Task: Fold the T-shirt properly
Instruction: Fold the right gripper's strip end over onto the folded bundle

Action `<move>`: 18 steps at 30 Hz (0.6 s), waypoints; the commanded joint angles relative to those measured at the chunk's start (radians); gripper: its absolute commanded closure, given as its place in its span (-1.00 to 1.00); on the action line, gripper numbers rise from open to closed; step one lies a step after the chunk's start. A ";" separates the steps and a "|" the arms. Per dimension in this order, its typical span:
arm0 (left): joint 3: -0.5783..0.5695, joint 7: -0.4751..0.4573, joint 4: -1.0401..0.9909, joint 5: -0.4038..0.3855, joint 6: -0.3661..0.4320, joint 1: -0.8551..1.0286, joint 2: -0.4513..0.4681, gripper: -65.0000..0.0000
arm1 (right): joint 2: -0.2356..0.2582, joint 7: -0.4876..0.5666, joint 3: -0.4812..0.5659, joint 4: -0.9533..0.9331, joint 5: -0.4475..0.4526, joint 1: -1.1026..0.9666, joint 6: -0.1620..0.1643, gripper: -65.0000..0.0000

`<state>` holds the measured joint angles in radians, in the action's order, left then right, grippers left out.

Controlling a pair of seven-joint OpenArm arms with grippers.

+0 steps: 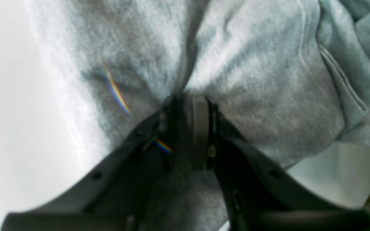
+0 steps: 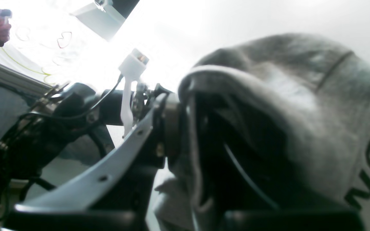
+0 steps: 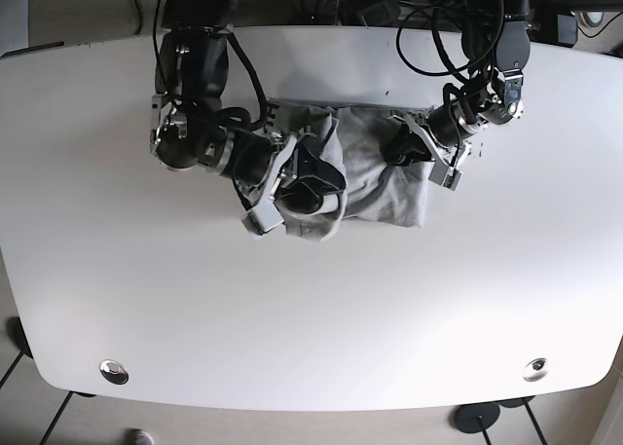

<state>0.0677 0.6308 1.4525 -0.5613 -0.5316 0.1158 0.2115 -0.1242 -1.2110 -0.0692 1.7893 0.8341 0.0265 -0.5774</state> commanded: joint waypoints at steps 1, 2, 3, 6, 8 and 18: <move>0.002 0.013 0.006 0.014 0.006 -0.006 0.009 0.79 | -0.005 0.069 0.044 -0.004 0.015 0.040 -0.003 0.95; 0.002 0.013 0.006 0.014 0.006 -0.006 0.009 0.79 | -0.005 0.092 0.072 -0.021 0.004 0.049 0.001 0.95; 0.002 0.013 0.006 0.014 0.006 -0.006 0.009 0.79 | -0.005 0.113 0.102 -0.041 -0.002 0.060 0.015 0.95; 0.002 0.013 0.004 0.014 0.006 -0.006 0.009 0.79 | -0.004 0.201 0.197 -0.118 0.000 0.085 0.066 0.95; 0.002 0.013 0.004 0.014 0.006 -0.005 0.009 0.79 | 0.001 0.262 0.251 -0.171 0.000 0.102 0.083 0.95; 0.008 0.011 0.014 0.007 0.005 -0.005 0.009 0.80 | 0.041 0.389 0.342 -0.383 -0.003 0.181 0.150 0.17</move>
<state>0.0708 0.6315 1.4528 -0.5652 -0.5316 0.1162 0.2111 -0.0715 -0.8398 0.2722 1.3884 0.8085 0.1829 -0.4171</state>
